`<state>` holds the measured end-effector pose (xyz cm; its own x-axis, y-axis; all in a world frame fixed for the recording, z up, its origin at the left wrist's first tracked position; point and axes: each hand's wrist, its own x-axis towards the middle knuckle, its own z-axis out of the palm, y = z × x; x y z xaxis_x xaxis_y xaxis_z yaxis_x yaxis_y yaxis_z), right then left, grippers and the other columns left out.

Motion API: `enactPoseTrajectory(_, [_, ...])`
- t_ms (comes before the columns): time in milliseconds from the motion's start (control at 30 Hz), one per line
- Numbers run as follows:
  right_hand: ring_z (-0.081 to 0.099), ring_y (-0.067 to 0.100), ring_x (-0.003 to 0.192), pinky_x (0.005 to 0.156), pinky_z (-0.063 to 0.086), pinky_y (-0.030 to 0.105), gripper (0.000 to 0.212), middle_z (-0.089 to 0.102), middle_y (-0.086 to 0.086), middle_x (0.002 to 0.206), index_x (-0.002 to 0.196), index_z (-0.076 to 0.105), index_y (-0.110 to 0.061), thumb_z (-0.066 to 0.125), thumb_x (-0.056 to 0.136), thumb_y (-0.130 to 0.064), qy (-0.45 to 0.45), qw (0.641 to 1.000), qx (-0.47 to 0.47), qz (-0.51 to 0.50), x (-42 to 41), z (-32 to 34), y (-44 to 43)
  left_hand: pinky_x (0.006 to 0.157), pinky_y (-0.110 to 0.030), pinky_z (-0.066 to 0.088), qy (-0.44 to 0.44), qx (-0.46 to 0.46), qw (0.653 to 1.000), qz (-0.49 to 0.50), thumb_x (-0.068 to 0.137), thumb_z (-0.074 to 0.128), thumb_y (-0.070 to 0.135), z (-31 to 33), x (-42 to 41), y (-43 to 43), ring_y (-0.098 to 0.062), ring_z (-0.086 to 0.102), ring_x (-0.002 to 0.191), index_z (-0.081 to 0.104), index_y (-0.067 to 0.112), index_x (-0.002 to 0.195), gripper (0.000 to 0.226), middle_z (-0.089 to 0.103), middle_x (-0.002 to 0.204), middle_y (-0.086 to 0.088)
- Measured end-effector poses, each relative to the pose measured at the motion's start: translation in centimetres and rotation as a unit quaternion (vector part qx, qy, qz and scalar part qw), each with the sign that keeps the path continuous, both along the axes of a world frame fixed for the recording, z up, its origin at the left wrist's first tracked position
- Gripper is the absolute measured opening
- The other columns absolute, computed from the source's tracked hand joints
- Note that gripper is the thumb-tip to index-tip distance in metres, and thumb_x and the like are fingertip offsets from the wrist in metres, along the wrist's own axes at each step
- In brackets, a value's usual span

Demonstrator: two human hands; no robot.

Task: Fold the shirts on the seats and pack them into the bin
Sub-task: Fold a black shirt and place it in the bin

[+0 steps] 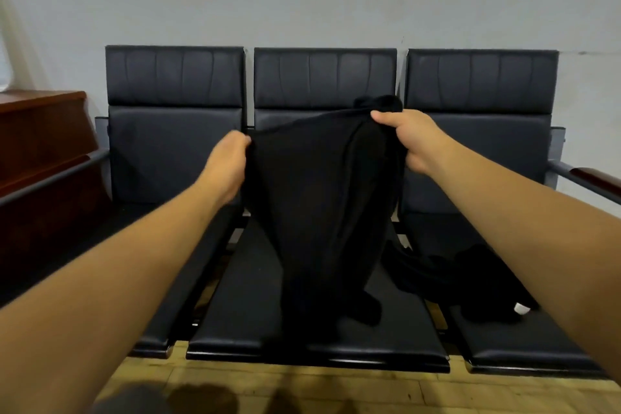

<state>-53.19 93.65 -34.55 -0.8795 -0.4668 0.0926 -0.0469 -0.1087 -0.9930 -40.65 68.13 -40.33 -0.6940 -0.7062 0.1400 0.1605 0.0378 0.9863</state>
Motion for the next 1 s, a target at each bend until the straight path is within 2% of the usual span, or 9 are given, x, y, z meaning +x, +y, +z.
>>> enactPoseTrajectory(100, [0.074, 0.026, 0.098, 0.082, 0.061, 0.036, 0.020, 0.077, 0.010, 0.102, 0.111, 0.070, -0.006, 0.067, 0.094, -0.017, 0.032, 0.999, -0.017, -0.035, -1.3, 3.1, 1.0, 0.074, -0.036, 0.042, -0.036, -0.249, 0.967, -0.036, 0.094, 0.060, 0.046, 6.6, 0.4, -0.6, -0.016, 0.054, 0.084, 0.059, 0.024, 0.090, 0.022, 0.059, 0.089, 0.003])
enactPoseTrajectory(167, [0.073, 0.025, 0.097, 0.083, 0.061, 0.038, 0.018, 0.075, 0.010, 0.105, 0.111, 0.070, -0.007, 0.065, 0.096, -0.016, 0.052, 0.997, -0.042, -0.047, -1.7, 5.1, 1.7, 0.086, -0.034, 0.050, -0.144, -0.415, 0.892, -0.105, 0.089, 0.072, 0.048, 10.1, 1.2, -1.0, -0.010, 0.062, 0.095, 0.062, 0.023, 0.113, 0.036, 0.066, 0.108, 0.006])
enactPoseTrajectory(267, [0.073, 0.022, 0.091, 0.070, 0.062, 0.033, 0.015, 0.073, 0.009, 0.104, 0.112, 0.068, -0.010, 0.063, 0.098, -0.015, 0.067, 0.993, -0.067, -0.069, -2.1, 6.5, 2.9, 0.094, -0.039, 0.053, -0.320, -0.545, 0.764, -0.130, 0.084, 0.079, 0.038, 11.5, 3.5, -2.1, -0.016, 0.069, 0.095, 0.072, 0.016, 0.113, 0.036, 0.075, 0.103, 0.000])
enactPoseTrajectory(333, [0.073, 0.020, 0.086, 0.062, 0.060, 0.029, 0.015, 0.073, 0.009, 0.104, 0.111, 0.068, -0.010, 0.063, 0.098, -0.015, 0.072, 0.994, -0.049, -0.073, -2.5, 6.1, 3.7, 0.093, -0.035, 0.054, -0.320, -0.506, 0.792, -0.118, 0.089, 0.075, 0.034, 10.6, 4.8, -3.6, -0.014, 0.071, 0.092, 0.076, 0.018, 0.101, 0.020, 0.077, 0.094, 0.004])
enactPoseTrajectory(400, [0.072, 0.020, 0.086, 0.065, 0.060, 0.030, 0.012, 0.073, 0.010, 0.105, 0.107, 0.068, -0.010, 0.064, 0.098, -0.017, 0.067, 0.995, -0.020, -0.072, -2.8, 5.2, 4.3, 0.093, -0.028, 0.054, -0.239, -0.358, 0.891, -0.146, 0.095, 0.067, 0.025, 9.2, 6.0, -4.3, -0.006, 0.072, 0.091, 0.073, 0.018, 0.099, 0.010, 0.078, 0.091, 0.010])
enactPoseTrajectory(500, [0.073, 0.025, 0.093, 0.081, 0.060, 0.036, 0.025, 0.074, 0.013, 0.107, 0.115, 0.067, -0.001, 0.069, 0.094, -0.015, 0.046, 0.997, 0.021, -0.060, -2.9, 3.9, 4.9, 0.104, -0.045, 0.051, -0.106, -0.138, 0.973, -0.152, 0.100, 0.059, 0.017, 7.9, 6.2, -5.0, -0.024, 0.068, 0.114, 0.066, 0.009, 0.119, 0.022, 0.072, 0.121, -0.010])
enactPoseTrajectory(667, [0.074, 0.030, 0.097, 0.087, 0.059, 0.043, 0.044, 0.074, 0.017, 0.110, 0.123, 0.064, 0.000, 0.079, 0.082, -0.003, 0.028, 0.998, 0.050, -0.025, -3.2, 2.7, 5.0, 0.095, -0.041, 0.056, -0.039, -0.105, 0.991, -0.069, 0.100, 0.061, 0.019, 7.9, 5.9, -4.1, -0.026, 0.069, 0.109, 0.069, 0.008, 0.112, 0.018, 0.073, 0.113, -0.010])
enactPoseTrajectory(800, [0.074, 0.029, 0.097, 0.080, 0.059, 0.037, 0.026, 0.077, 0.014, 0.104, 0.109, 0.072, -0.003, 0.077, 0.087, -0.014, 0.048, 0.995, 0.085, -0.020, -3.1, 2.2, 4.7, 0.105, -0.046, 0.051, -0.055, -0.121, 0.990, -0.046, 0.100, 0.062, 0.021, 7.4, 5.4, -4.6, -0.028, 0.067, 0.112, 0.070, 0.009, 0.112, 0.019, 0.072, 0.116, -0.012])
enactPoseTrajectory(1000, [0.072, 0.026, 0.100, 0.088, 0.059, 0.043, 0.022, 0.075, 0.008, 0.108, 0.114, 0.071, -0.017, 0.070, 0.094, -0.027, 0.082, 0.994, 0.052, -0.039, -4.2, 0.7, 3.6, 0.096, -0.043, 0.054, -0.070, -0.163, 0.983, -0.041, 0.102, 0.057, 0.026, 5.2, 3.9, -5.0, -0.026, 0.067, 0.103, 0.069, 0.017, 0.105, 0.015, 0.071, 0.108, -0.009])
